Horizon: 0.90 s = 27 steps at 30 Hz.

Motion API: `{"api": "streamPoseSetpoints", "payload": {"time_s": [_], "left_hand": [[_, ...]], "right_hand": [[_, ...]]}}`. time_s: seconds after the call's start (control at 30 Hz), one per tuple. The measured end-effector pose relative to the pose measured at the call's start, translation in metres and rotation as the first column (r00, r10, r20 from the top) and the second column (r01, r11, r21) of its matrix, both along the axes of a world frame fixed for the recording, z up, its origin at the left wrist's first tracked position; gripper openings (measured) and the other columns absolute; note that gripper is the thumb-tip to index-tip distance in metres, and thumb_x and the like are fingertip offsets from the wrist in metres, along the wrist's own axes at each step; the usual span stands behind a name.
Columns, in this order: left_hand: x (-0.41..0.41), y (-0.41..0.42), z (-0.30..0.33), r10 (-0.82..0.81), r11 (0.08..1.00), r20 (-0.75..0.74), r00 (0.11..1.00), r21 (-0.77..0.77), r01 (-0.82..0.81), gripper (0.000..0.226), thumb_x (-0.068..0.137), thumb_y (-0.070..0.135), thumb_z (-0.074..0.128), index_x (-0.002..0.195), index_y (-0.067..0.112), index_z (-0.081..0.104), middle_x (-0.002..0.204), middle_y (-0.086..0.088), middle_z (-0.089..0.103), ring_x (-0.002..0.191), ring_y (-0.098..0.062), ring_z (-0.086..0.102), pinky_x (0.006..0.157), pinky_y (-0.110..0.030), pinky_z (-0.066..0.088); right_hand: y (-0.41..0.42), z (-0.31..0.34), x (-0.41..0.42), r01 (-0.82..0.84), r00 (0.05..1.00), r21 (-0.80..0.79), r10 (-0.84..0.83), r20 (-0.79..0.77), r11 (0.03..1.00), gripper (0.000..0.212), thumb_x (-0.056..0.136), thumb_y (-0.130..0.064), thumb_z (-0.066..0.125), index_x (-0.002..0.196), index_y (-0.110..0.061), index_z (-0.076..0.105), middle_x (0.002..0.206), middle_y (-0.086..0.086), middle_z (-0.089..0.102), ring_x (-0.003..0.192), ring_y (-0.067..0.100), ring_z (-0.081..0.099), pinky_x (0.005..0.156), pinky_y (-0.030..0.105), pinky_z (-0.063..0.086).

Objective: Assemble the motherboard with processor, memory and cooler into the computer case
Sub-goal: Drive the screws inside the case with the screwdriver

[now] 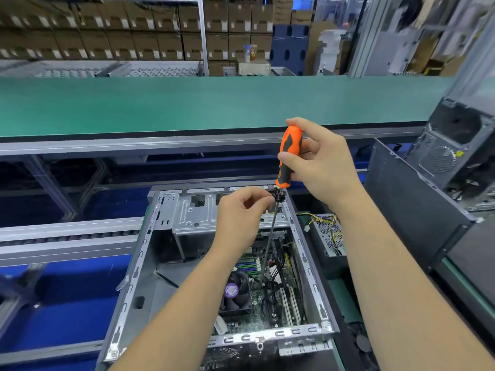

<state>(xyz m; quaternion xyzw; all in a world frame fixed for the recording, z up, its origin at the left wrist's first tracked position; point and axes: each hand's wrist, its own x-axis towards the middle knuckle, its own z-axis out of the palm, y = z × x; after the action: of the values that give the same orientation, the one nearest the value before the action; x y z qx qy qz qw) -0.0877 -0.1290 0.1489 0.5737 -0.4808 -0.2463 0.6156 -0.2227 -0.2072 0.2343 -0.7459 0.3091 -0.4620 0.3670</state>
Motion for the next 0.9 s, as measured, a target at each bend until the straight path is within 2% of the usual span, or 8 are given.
{"api": "streamPoseSetpoints", "payload": {"time_s": [0.13,0.23,0.4,0.57,0.7,0.9], "left_hand": [[0.0,-0.002,-0.006,-0.002,1.0,-0.09,0.996,0.003,0.002,0.027,0.085,0.014,0.075,0.077,0.039,0.075,0.07,0.006,0.072,0.067,-0.008,0.065,0.067,-0.021,0.054],[-0.001,-0.005,-0.009,-0.015,1.0,-0.173,0.985,0.018,0.018,0.022,0.085,0.014,0.075,0.077,0.034,0.077,0.073,0.003,0.073,0.07,-0.012,0.067,0.071,-0.026,0.057],[0.0,-0.007,-0.013,-0.066,0.997,-0.405,0.912,0.012,0.077,0.018,0.082,0.003,0.077,0.079,0.021,0.076,0.077,-0.004,0.074,0.073,-0.015,0.069,0.071,-0.025,0.056],[-0.002,-0.009,-0.015,-0.082,0.996,-0.436,0.896,0.006,0.093,0.018,0.086,0.0,0.072,0.087,0.017,0.074,0.08,-0.002,0.074,0.076,-0.014,0.069,0.074,-0.025,0.055],[-0.004,-0.01,-0.014,-0.071,0.996,-0.372,0.926,0.027,0.087,0.022,0.084,0.004,0.076,0.089,0.026,0.076,0.085,0.004,0.076,0.08,-0.007,0.07,0.075,-0.019,0.055],[-0.003,-0.01,-0.015,-0.034,0.999,-0.386,0.922,0.026,0.047,0.016,0.083,0.004,0.076,0.085,0.02,0.076,0.077,0.001,0.074,0.074,-0.009,0.067,0.072,-0.022,0.054]], "right_hand": [[0.0,0.0,-0.003,0.003,0.999,0.03,-0.005,0.042,1.0,0.052,0.088,-0.004,0.073,0.133,-0.024,0.059,0.087,0.014,0.07,0.079,0.027,0.072,0.071,0.043,0.064],[0.0,-0.001,-0.004,0.002,0.999,0.028,-0.003,0.04,1.0,0.051,0.088,-0.004,0.074,0.134,-0.023,0.059,0.088,0.016,0.07,0.079,0.028,0.072,0.071,0.043,0.064],[-0.002,-0.003,-0.004,0.007,0.999,0.034,-0.009,0.039,0.999,0.052,0.088,-0.006,0.074,0.134,-0.024,0.058,0.089,0.015,0.07,0.083,0.03,0.072,0.078,0.047,0.062],[-0.004,-0.005,-0.002,0.01,0.999,0.046,-0.012,0.048,0.999,0.052,0.088,-0.005,0.074,0.133,-0.025,0.058,0.09,0.016,0.069,0.084,0.031,0.072,0.077,0.046,0.063],[-0.005,-0.006,0.001,0.016,0.999,0.047,-0.019,0.049,0.999,0.051,0.088,-0.004,0.073,0.132,-0.026,0.059,0.09,0.016,0.07,0.082,0.032,0.071,0.076,0.046,0.063],[-0.008,-0.006,0.003,0.013,0.998,0.049,-0.016,0.061,0.999,0.05,0.088,-0.007,0.074,0.127,-0.034,0.058,0.091,0.019,0.07,0.084,0.034,0.071,0.074,0.043,0.064]]}}
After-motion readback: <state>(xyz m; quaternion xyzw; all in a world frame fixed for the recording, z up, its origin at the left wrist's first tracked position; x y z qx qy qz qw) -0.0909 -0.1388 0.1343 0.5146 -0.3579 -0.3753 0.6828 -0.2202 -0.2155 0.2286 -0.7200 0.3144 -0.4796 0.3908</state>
